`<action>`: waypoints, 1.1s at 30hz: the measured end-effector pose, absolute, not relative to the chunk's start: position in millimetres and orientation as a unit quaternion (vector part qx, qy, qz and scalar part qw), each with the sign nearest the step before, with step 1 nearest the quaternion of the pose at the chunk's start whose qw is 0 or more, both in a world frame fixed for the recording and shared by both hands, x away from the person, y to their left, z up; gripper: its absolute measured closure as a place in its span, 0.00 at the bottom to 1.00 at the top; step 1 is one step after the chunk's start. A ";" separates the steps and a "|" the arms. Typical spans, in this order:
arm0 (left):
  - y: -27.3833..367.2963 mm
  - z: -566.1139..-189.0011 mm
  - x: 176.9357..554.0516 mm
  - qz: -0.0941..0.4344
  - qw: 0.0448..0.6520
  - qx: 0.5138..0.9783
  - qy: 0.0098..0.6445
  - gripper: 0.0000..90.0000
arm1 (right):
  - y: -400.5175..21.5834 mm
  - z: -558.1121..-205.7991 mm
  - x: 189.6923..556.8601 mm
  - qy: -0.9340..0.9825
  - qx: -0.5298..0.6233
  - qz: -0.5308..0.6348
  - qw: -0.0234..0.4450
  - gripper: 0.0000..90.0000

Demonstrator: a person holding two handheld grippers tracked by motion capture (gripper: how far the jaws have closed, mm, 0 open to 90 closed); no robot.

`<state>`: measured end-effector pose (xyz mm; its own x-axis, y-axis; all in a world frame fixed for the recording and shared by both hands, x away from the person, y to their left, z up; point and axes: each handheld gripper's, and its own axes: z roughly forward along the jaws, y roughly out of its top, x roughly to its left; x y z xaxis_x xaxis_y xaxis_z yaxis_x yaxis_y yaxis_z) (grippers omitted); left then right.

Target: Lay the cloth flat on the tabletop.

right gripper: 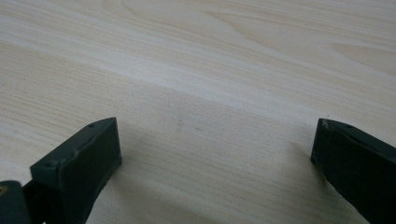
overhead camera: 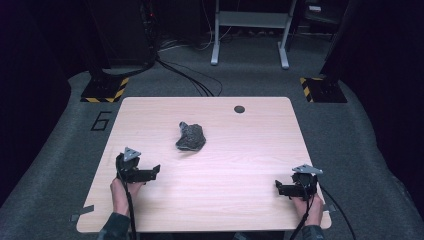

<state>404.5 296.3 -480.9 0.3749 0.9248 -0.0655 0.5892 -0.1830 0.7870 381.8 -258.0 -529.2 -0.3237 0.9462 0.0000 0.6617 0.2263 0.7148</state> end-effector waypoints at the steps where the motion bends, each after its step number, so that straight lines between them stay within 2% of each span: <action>1: 291.5 -478.9 410.3 0.221 0.386 0.735 0.513 0.01 | -257.7 -529.1 381.5 0.749 0.538 0.315 0.225 0.01; 9: 258.4 -463.5 447.1 0.210 0.397 0.746 0.492 0.02 | -257.8 -529.2 381.4 0.749 0.537 0.316 0.226 0.01; 21: 214.0 -469.2 504.4 0.179 0.410 0.746 0.493 0.01 | -257.5 -529.1 381.2 0.748 0.539 0.315 0.225 0.01; 23: 208.0 -472.9 511.0 0.164 0.415 0.746 0.494 0.05 | -257.5 -529.1 381.1 0.748 0.539 0.315 0.225 0.01; 28: 195.1 -484.7 520.7 0.166 0.396 0.757 0.492 0.17 | -258.2 -529.2 380.9 0.751 0.535 0.315 0.226 0.02; 33: 187.6 -497.7 523.6 0.167 0.383 0.765 0.490 0.22 | -258.3 -529.2 381.0 0.751 0.535 0.315 0.226 0.02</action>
<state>523.6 187.6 -497.7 0.4648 0.8772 -0.1200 0.6218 -0.2270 0.7496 381.0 -258.3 -529.2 -0.3261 0.9453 -0.0025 0.6600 0.2296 0.7153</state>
